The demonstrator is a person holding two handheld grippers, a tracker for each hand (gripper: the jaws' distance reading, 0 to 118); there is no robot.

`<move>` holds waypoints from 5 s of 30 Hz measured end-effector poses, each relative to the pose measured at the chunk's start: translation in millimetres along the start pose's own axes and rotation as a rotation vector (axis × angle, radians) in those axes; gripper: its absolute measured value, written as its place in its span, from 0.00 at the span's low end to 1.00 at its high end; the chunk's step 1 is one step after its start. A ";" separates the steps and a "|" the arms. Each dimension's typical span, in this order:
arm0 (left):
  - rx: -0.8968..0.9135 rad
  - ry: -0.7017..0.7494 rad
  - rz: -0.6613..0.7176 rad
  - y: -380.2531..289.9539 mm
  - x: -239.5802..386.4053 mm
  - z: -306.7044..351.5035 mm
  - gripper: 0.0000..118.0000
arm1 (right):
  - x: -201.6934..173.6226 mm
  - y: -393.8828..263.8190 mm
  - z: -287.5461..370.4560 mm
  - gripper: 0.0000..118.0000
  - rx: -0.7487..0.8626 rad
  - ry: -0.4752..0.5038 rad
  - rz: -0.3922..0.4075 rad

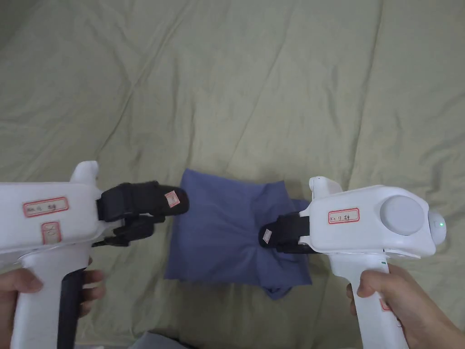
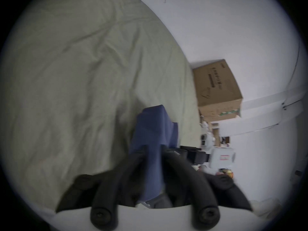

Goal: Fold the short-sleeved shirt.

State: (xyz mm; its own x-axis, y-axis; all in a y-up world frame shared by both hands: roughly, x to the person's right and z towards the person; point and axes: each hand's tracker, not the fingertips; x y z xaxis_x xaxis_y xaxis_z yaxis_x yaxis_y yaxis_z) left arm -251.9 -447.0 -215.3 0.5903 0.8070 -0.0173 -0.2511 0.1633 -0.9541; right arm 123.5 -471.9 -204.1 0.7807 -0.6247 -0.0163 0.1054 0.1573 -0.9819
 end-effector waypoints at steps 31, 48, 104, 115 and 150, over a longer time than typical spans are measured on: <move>-0.145 0.319 0.029 73.5 -3.4 12.9 0.21 | -33.0 -38.2 100.7 0.01 0.382 0.040 -0.097; -0.199 1.300 -0.259 195.3 -89.7 234.5 0.21 | -55.6 -18.4 38.1 0.01 0.357 -0.024 -0.119; 1.162 0.405 -0.892 -197.3 269.0 127.6 1.00 | -121.9 -220.1 270.2 1.00 1.325 -0.509 0.378; 1.143 0.467 -0.884 -198.2 258.6 123.4 1.00 | -123.5 -203.7 258.1 1.00 1.280 -0.529 0.368; 1.133 0.536 -0.874 -196.7 252.4 117.3 1.00 | -142.6 -202.8 267.6 1.00 1.374 -0.485 0.446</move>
State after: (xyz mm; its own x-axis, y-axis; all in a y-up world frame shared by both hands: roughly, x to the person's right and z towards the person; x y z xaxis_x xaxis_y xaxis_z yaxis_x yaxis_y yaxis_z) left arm -143.5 -208.8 3.1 0.9972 -0.0227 0.0715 0.0230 0.9997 -0.0029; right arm 155.6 -210.0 47.9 0.9944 -0.0744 0.0755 0.0730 0.9971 0.0215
